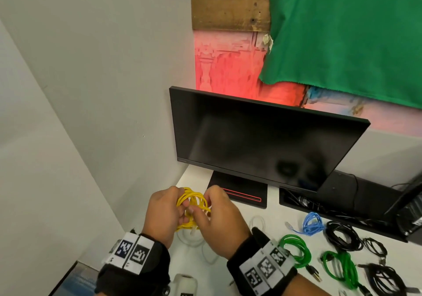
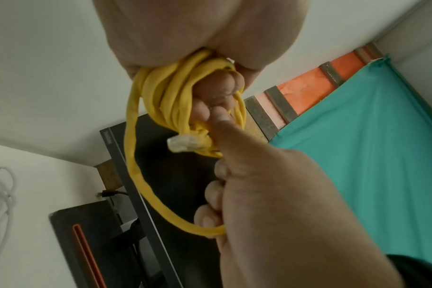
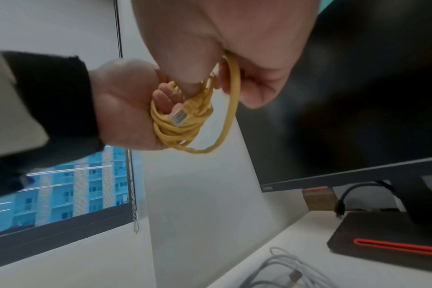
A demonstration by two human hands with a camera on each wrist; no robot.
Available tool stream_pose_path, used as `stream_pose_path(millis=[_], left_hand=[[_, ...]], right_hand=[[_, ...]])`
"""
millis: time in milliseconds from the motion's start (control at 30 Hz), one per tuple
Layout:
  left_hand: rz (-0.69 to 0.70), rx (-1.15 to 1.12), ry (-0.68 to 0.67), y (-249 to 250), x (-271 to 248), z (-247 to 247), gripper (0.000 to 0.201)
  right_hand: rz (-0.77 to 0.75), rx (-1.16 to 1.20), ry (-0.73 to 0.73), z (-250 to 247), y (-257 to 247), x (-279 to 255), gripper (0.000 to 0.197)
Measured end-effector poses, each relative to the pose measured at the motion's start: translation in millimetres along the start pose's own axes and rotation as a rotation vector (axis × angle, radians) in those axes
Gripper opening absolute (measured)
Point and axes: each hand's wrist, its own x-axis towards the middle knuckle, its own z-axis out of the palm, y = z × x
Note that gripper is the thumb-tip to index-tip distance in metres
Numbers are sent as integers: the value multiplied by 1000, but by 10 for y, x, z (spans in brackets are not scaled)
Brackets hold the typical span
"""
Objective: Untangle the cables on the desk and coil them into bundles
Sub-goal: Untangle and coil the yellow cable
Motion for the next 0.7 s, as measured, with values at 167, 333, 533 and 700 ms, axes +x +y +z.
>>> stream_pose_path(millis=[167,333,533,700], left_hand=[[40,22,22,-4,-55,144,24],[-50,-161,92,-28,-59,210,26],[52,6,73,-133,-50,216,48],[25,-132,1,-100,2,160,32]], right_hand=[[50,100,152,139,53,-23,32],[158,664,215,78,12,63,19],[-100,285,29,91,-16,-5,54],[85,495,14,94,63,25,62]])
